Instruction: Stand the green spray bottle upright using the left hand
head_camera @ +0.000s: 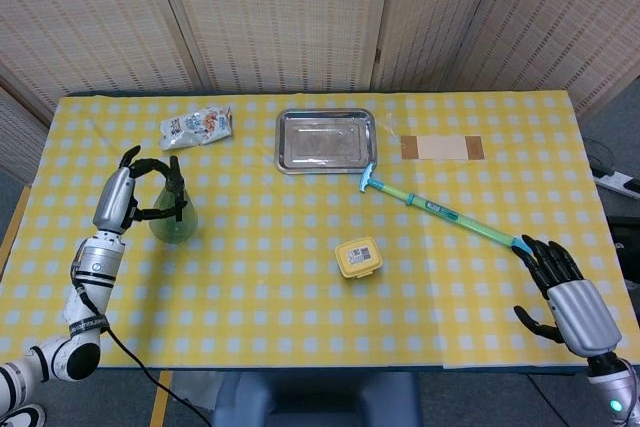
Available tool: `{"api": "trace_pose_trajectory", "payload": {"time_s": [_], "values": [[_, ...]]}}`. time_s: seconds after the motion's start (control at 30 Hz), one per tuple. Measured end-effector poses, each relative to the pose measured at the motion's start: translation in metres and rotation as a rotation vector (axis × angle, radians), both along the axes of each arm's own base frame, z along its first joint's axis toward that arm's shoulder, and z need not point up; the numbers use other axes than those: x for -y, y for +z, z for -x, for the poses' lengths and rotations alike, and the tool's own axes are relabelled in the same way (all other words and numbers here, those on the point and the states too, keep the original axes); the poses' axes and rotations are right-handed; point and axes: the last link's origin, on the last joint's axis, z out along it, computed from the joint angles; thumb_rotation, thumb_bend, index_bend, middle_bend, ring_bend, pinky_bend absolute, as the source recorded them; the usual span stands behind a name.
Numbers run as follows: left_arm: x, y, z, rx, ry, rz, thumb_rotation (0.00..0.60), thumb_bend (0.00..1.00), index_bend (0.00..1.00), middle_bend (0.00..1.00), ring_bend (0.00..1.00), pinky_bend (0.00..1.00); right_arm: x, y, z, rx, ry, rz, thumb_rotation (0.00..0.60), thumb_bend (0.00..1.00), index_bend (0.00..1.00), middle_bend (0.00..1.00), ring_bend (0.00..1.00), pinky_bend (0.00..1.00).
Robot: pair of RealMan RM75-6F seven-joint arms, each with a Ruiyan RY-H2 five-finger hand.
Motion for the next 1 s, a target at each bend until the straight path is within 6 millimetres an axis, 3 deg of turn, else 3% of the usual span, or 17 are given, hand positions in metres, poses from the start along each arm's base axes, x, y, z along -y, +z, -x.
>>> {"api": "trace_pose_trajectory", "payload": {"time_s": [0.27, 0.57, 0.63, 0.73, 1.0], "values": [[0.009, -0.003, 0.021, 0.149, 0.025, -0.037, 0.600, 0.26, 0.71, 0.86, 0.34, 0.00, 0.000, 0.000, 0.000, -0.001, 0.001, 0.003, 0.600, 0.34, 0.00, 0.00, 0.00, 0.00], [0.014, -0.023, 0.033, 0.116, 0.023, -0.035, 0.600, 0.26, 0.70, 0.86, 0.33, 0.00, -0.001, -0.001, -0.001, -0.003, 0.004, -0.004, 0.600, 0.34, 0.00, 0.00, 0.00, 0.00], [0.014, -0.024, 0.032, 0.113, 0.019, -0.033, 0.600, 0.26, 0.64, 0.81, 0.29, 0.00, -0.001, -0.001, -0.001, -0.002, 0.005, -0.004, 0.600, 0.34, 0.00, 0.00, 0.00, 0.00], [0.014, -0.025, 0.032, 0.107, 0.007, -0.025, 0.600, 0.25, 0.45, 0.59, 0.21, 0.00, -0.001, -0.002, -0.001, -0.003, 0.005, -0.005, 0.600, 0.34, 0.00, 0.00, 0.00, 0.00], [0.012, -0.026, 0.038, 0.091, 0.023, 0.012, 0.600, 0.24, 0.34, 0.47, 0.13, 0.00, -0.001, -0.002, -0.002, -0.006, 0.006, 0.000, 0.600, 0.34, 0.00, 0.00, 0.00, 0.00]]}}
